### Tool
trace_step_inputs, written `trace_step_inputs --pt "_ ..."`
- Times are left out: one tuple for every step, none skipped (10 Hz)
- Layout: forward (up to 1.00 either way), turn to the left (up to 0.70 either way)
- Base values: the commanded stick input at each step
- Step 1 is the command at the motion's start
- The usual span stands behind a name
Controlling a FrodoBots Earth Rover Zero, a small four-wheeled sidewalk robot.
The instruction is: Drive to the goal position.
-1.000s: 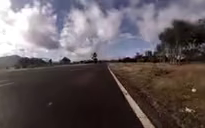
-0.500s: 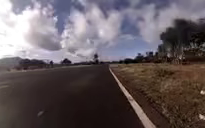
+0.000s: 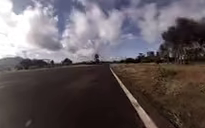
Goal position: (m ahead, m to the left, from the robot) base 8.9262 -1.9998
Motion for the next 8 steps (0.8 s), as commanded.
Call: trace_step_inputs --pt "0.5 -0.5" --pt "0.5 -0.07" --pt "0.5 -0.02" --pt "0.5 0.0" --pt "0.5 0.0" --pt "0.5 0.0" --pt "0.5 0.0" --pt "0.5 0.0"
